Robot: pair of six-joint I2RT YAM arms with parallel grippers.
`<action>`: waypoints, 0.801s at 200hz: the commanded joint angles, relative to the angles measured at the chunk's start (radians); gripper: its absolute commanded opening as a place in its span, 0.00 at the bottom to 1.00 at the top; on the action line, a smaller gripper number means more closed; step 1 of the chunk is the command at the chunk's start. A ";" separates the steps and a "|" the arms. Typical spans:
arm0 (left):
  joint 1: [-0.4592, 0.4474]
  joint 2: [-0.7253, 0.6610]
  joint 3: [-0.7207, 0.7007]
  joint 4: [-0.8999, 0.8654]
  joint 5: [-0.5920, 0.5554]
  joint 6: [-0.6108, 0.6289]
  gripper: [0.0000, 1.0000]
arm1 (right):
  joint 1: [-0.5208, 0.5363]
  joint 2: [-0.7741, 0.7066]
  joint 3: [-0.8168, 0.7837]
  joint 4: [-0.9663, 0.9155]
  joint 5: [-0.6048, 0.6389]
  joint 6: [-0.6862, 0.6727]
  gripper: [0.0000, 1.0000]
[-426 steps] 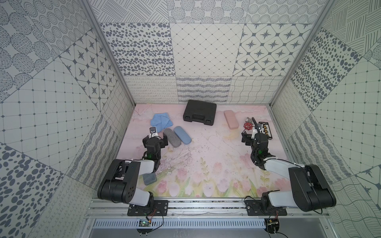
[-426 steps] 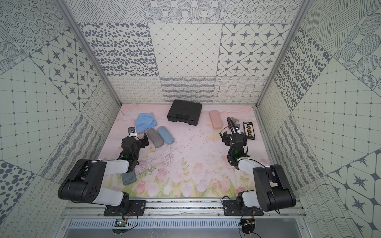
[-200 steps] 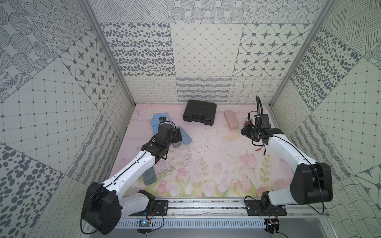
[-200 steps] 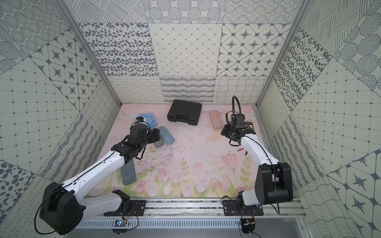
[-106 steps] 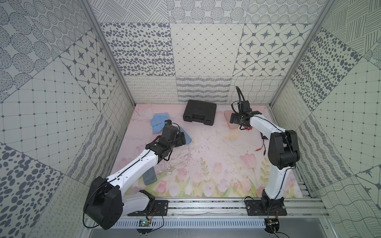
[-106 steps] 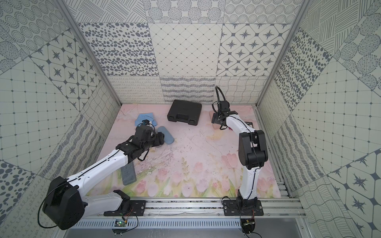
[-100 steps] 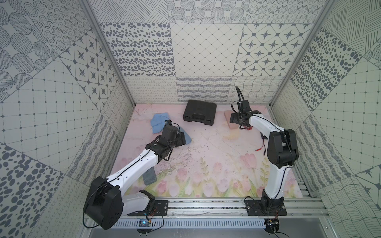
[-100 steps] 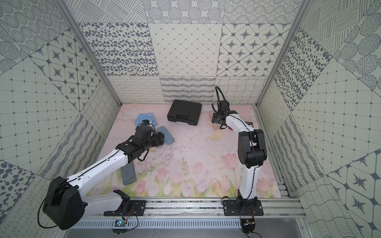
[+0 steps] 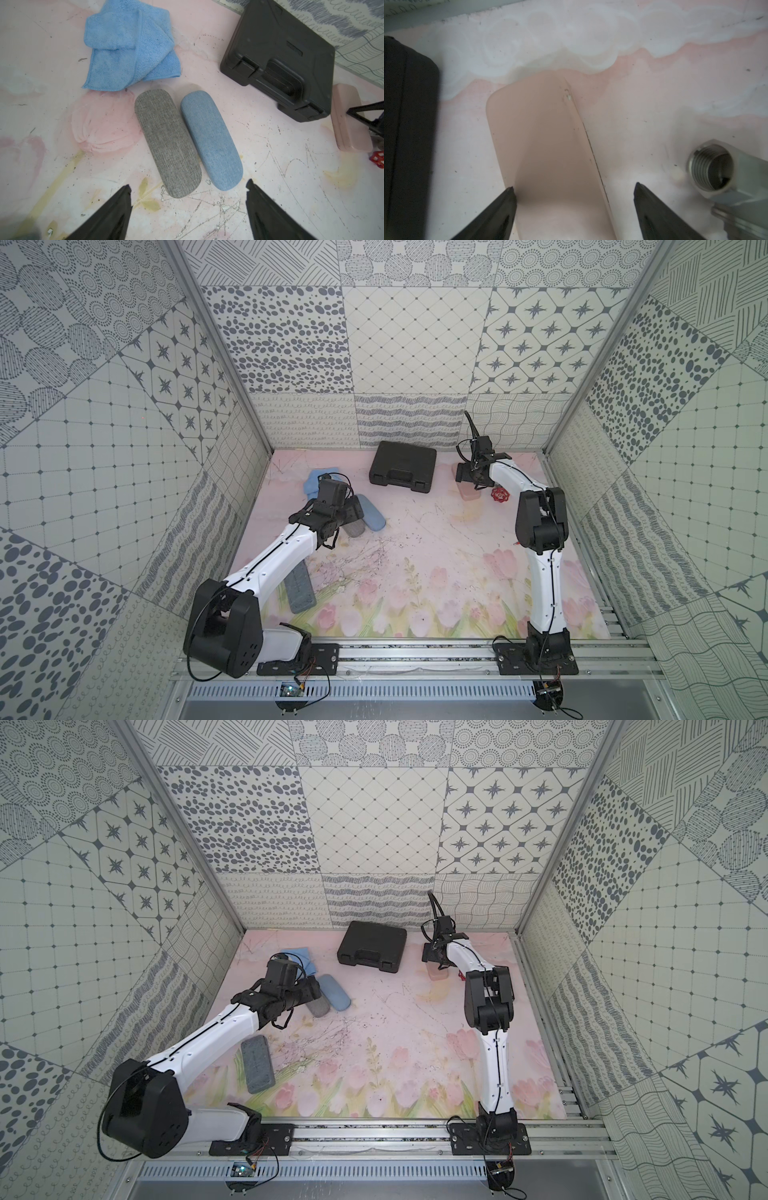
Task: Wipe the eyeglass case
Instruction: Move the eyeglass case from the center of the board.
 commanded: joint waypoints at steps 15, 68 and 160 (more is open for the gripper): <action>0.085 0.053 0.059 -0.009 0.043 -0.012 0.90 | 0.004 0.062 0.082 -0.064 -0.039 -0.005 0.91; 0.133 0.111 0.101 -0.001 0.027 -0.004 0.89 | 0.013 0.072 0.077 -0.090 -0.023 -0.002 0.82; 0.225 0.526 0.454 -0.049 0.010 0.070 0.90 | 0.208 -0.386 -0.654 0.156 0.009 0.275 0.53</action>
